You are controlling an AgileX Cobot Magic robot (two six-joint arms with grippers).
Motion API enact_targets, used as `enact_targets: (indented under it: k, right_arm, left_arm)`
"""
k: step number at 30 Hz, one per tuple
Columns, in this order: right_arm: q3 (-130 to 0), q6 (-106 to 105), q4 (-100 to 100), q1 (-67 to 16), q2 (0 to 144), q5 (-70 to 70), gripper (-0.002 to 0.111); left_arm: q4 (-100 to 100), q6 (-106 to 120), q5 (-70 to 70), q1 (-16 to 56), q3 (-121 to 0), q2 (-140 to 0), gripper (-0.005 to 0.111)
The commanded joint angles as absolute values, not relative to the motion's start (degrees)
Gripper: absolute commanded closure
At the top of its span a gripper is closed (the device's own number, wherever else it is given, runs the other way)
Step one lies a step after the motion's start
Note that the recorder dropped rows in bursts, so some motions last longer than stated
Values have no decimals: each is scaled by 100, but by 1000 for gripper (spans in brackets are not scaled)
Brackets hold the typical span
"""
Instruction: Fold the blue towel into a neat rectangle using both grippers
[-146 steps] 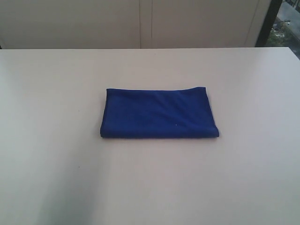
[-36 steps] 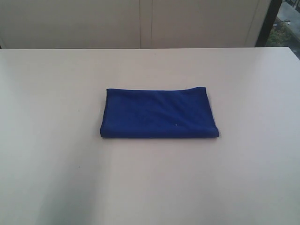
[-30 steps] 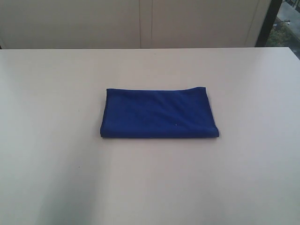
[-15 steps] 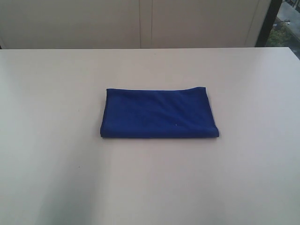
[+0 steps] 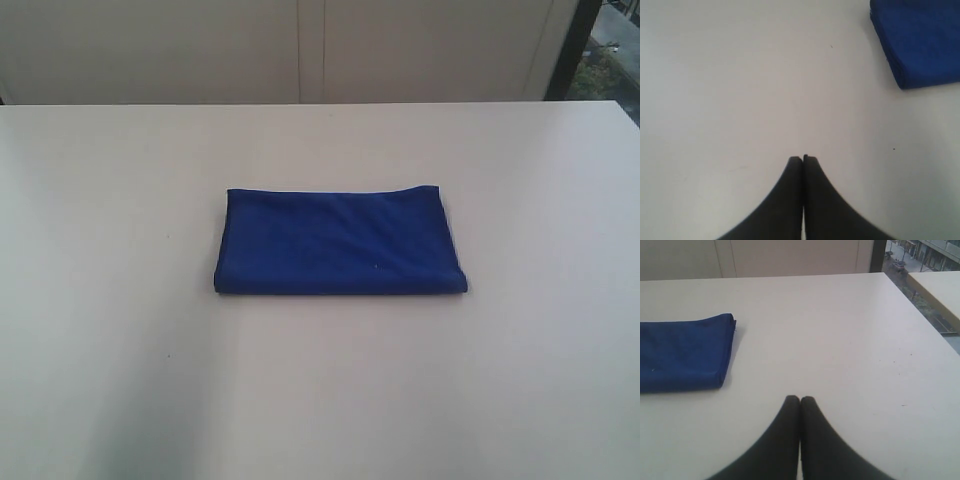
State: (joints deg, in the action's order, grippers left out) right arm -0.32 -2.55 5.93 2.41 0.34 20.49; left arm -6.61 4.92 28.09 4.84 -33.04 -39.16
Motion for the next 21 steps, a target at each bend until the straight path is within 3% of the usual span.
enact_targets:
  k: [1, 10, 21]
  right_arm:
    - [0, -231, 550, 298, 0, 2011, 108]
    - [0, -231, 550, 298, 0, 2011, 108]
    - [0, -231, 550, 298, 0, 2011, 108]
  left_arm:
    - [-621, 502, 2809, 474, -3271, -3631, 107]
    - [-521, 526, 2845, 474, -3027, -2374, 107]
    - [-503, 788, 2474, 474, -1412, -739, 107]
